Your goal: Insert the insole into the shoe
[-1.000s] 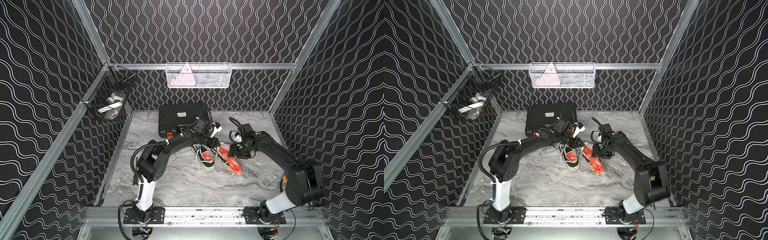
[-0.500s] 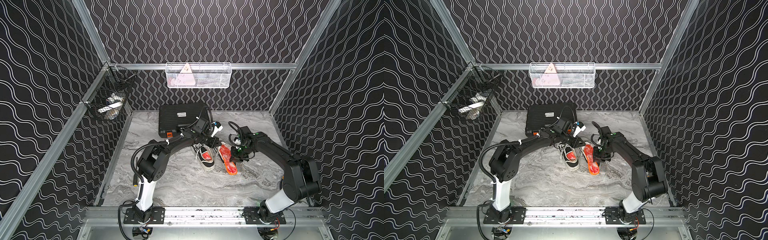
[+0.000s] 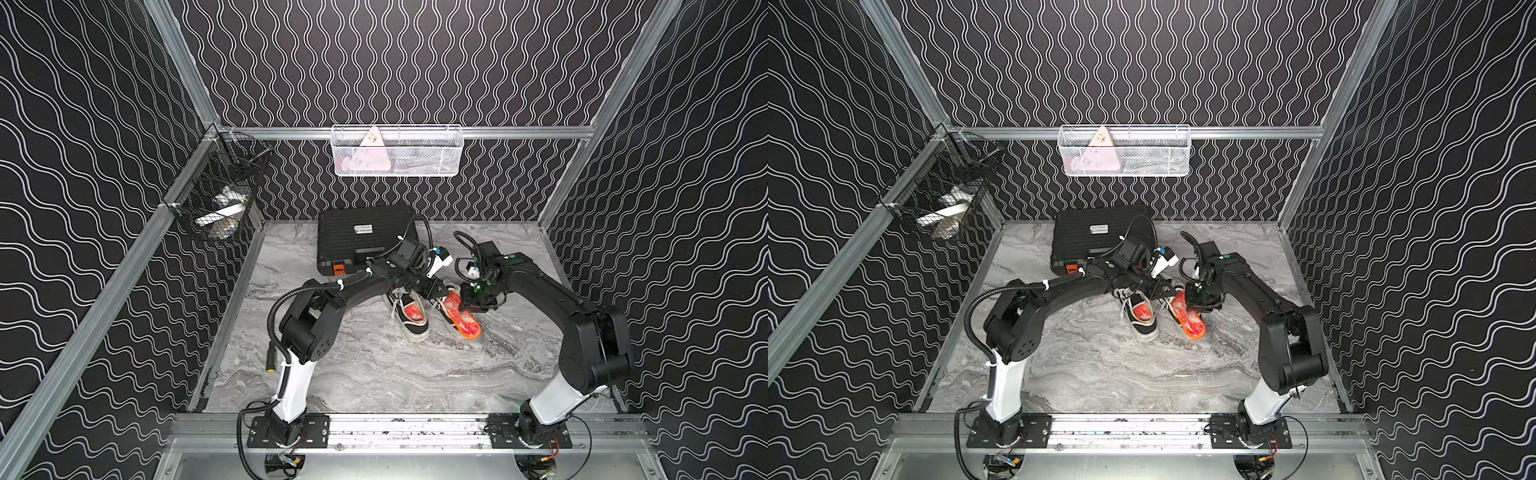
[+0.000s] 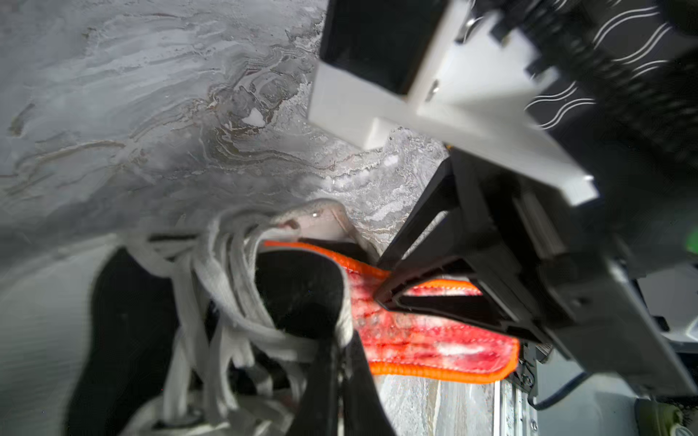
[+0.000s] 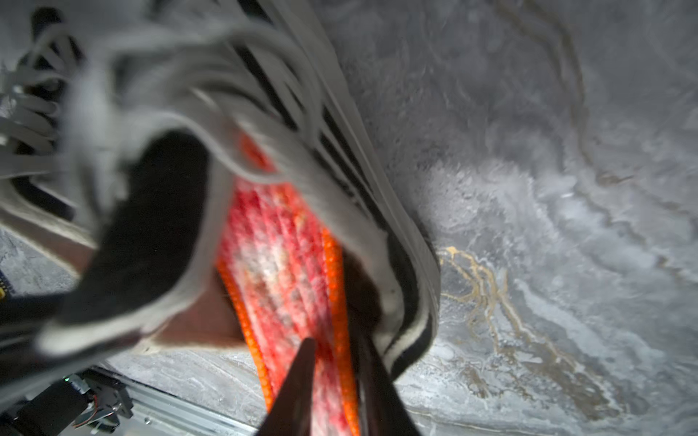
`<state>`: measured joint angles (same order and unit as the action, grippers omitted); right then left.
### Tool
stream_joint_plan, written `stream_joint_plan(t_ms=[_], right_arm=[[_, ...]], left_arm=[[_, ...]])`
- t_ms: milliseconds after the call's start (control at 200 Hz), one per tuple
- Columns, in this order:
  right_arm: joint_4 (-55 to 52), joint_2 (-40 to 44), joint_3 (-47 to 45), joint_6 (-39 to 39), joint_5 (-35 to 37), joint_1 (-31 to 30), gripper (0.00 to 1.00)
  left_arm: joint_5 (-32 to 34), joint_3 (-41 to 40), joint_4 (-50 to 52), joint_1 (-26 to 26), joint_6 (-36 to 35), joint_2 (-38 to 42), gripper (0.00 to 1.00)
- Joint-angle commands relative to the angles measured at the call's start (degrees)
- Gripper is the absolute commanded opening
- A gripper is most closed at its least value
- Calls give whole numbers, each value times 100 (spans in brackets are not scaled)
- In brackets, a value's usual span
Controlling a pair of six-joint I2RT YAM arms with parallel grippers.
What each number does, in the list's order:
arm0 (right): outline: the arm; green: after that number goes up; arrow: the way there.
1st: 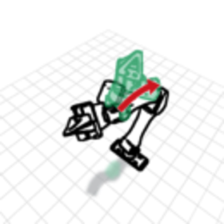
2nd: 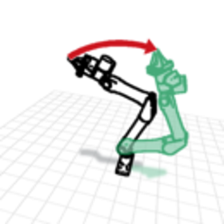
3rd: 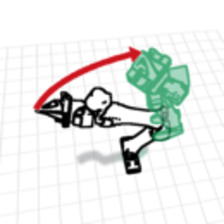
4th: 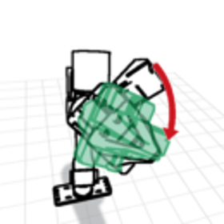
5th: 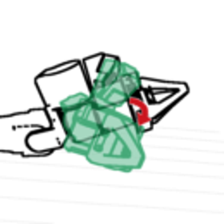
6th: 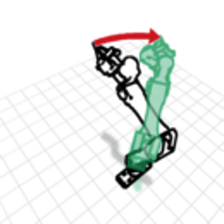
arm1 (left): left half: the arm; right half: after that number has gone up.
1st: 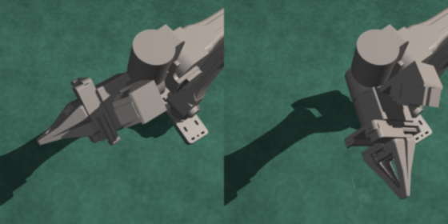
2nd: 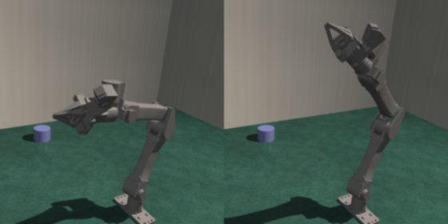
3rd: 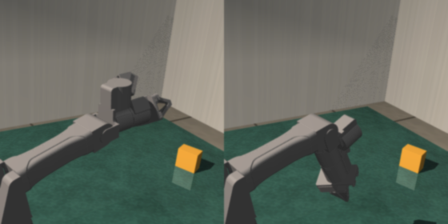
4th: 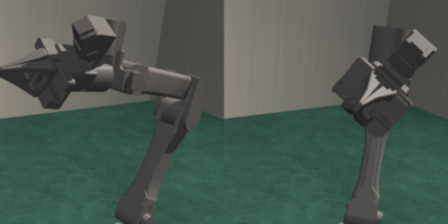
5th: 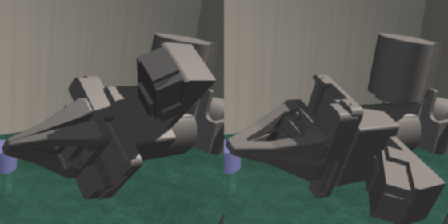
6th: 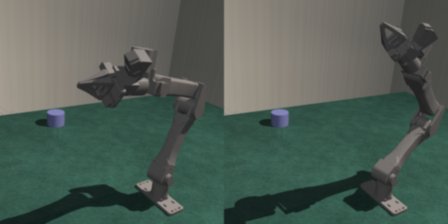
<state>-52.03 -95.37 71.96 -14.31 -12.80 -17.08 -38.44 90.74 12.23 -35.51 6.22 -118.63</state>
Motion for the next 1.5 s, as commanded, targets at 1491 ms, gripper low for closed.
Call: stream_joint_plan(t_ms=[1491], right_arm=[[2928,-10,-1031,-826,656,-84,21]], left_arm=[[-109,-300,-743,58,448,68,0]])
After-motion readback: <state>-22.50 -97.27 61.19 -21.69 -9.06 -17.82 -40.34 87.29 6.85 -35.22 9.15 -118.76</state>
